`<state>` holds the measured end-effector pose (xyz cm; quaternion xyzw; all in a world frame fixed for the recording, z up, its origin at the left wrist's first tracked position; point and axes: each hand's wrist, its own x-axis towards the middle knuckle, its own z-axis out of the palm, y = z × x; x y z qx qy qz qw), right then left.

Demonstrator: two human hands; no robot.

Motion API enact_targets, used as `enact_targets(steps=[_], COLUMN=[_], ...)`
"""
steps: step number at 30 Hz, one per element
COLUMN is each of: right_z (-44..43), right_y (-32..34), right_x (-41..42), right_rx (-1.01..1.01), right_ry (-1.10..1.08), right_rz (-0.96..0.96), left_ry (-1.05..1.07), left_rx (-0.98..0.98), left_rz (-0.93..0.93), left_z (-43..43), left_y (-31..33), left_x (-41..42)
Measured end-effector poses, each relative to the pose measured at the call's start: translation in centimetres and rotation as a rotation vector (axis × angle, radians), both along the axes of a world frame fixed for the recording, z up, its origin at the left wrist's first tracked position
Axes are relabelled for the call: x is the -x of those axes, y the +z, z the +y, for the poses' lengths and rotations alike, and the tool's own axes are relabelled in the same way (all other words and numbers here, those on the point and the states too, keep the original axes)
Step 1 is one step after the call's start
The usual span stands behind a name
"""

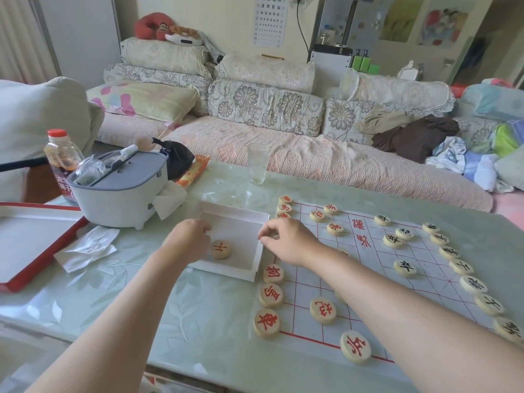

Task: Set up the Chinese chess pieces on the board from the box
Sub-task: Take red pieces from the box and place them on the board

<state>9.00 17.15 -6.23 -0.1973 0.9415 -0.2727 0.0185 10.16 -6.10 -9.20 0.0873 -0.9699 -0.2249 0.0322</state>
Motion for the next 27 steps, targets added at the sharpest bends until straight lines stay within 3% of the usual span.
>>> enact_targets(steps=[6,8,11,16,22,27], right_z=[-4.0,-4.8,-5.3,-4.3,-1.5,1.0], right_y=[-0.9,-1.4,-2.4,-2.2,-0.2,0.2], right_x=[0.3,0.2,0.5,0.5,0.1,-0.4], right_rx=[-0.189,-0.263,-0.234,0.077,0.257,0.256], right_ry=[0.122,0.171,0.17,0.136,0.139,0.094], right_rz=[0.048,0.073,0.1,0.075,0.076,0.09], left_ry=[-0.159,-0.169,-0.074,-0.005,0.012,-0.034], left_rx=[0.289,0.266,-0.056,-0.653,-0.945,-1.259], left_rz=[-0.234,-0.2,-0.088,-0.063,0.07,-0.077], left_z=[1.5,2.4,3.0,3.3,5.5,7.4], left_y=[-0.7,-0.2,0.3,0.8,2.2,2.6], left_x=[1.2,1.1,0.7,0.4,-0.6,-0.9])
